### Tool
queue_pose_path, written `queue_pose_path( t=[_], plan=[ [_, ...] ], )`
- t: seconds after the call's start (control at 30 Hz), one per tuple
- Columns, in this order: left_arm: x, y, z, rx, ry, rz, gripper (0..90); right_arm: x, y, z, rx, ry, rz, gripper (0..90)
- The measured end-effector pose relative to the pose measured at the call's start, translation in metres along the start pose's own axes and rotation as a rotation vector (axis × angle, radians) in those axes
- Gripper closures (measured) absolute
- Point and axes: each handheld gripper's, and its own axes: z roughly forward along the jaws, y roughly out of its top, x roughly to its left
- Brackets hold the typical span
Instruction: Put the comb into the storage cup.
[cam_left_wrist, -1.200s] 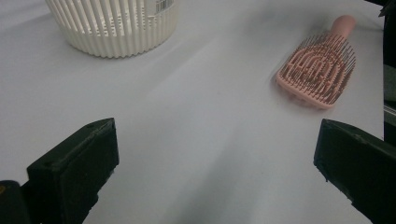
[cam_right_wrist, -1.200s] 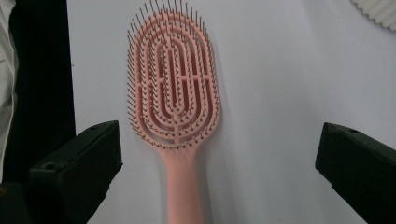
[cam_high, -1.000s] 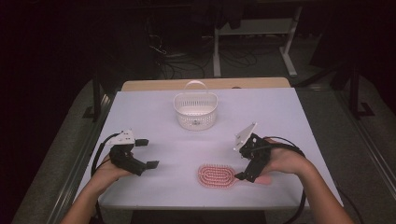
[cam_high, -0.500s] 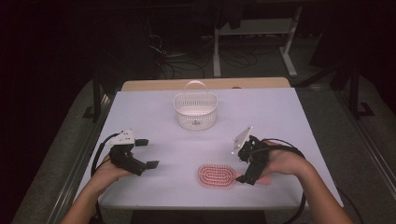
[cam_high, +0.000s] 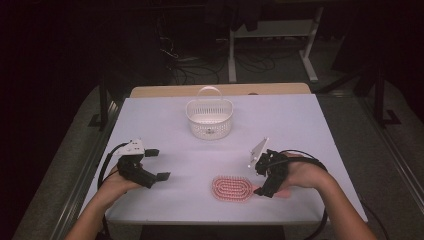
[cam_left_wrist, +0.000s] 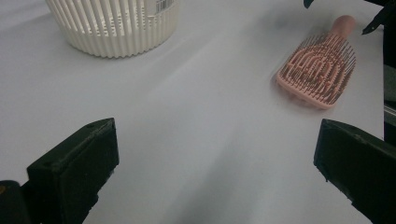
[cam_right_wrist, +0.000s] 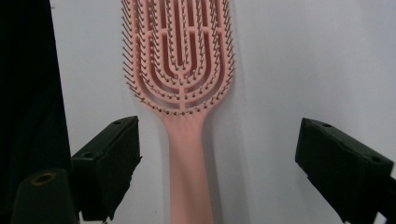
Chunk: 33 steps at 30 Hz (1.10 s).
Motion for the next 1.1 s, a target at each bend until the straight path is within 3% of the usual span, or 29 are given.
queue_pose_path(
  t=[1.1],
  plan=[
    [-0.001, 0.000, 0.001, -0.002, -0.005, -0.002, 0.0, 0.007, 0.001, 0.014, 0.119, 0.029, -0.031, 46.1]
  ],
)
